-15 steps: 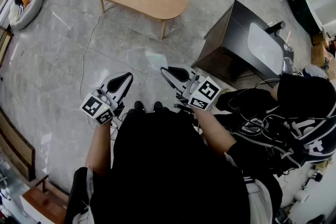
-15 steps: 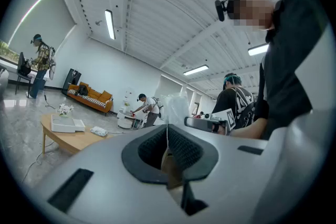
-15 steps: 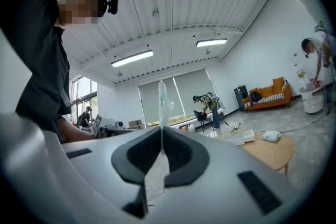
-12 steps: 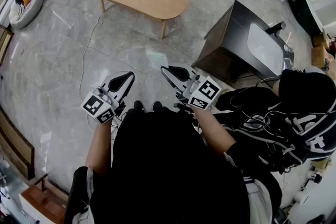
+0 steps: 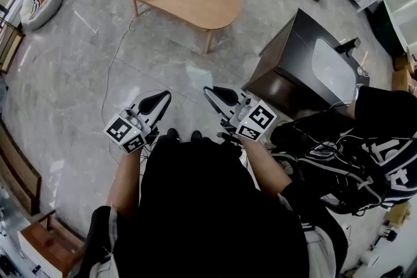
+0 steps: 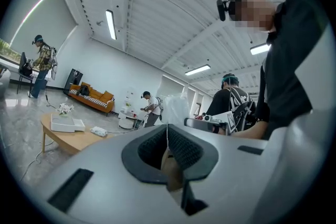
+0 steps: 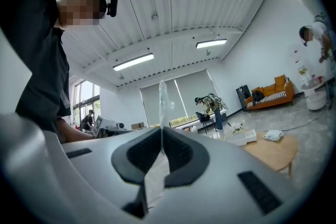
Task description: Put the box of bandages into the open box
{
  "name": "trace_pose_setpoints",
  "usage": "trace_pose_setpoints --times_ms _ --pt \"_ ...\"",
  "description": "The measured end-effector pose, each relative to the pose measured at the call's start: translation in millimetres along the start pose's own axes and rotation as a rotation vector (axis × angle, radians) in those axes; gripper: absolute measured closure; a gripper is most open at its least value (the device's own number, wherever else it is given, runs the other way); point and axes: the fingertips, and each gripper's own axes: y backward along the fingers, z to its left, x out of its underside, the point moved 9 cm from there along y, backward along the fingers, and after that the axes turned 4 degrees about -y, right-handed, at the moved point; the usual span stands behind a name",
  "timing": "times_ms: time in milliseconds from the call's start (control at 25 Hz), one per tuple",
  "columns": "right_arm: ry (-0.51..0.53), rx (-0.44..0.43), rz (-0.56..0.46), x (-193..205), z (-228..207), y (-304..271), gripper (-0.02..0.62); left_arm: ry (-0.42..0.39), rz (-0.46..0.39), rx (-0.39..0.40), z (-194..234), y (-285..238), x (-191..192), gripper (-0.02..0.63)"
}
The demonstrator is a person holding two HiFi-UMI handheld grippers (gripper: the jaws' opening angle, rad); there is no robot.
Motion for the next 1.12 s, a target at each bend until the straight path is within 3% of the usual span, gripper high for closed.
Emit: trace_pose_setpoints --times_ms 120,560,760,1120 --pt "-0.032 -0.013 -0.014 -13.3 -26.9 3.3 0.575 0.008 0.006 -0.023 9.4 -22.9 -9.3 0.586" --pt "-0.102 -0.036 0.021 -4.9 -69.3 -21.7 0.575 0.074 0.040 -0.072 41.9 -33.1 1.2 0.586" --pt "-0.103 -0.032 0.036 -16.2 -108.4 -55.2 0.575 0.098 0.034 -0.064 91.6 -58.5 -5.5 0.586" --pt "-0.084 -0.005 0.048 -53.3 -200.6 -142.4 0.575 0.062 -0.013 -0.033 214.3 -109.3 -58.1 0.586"
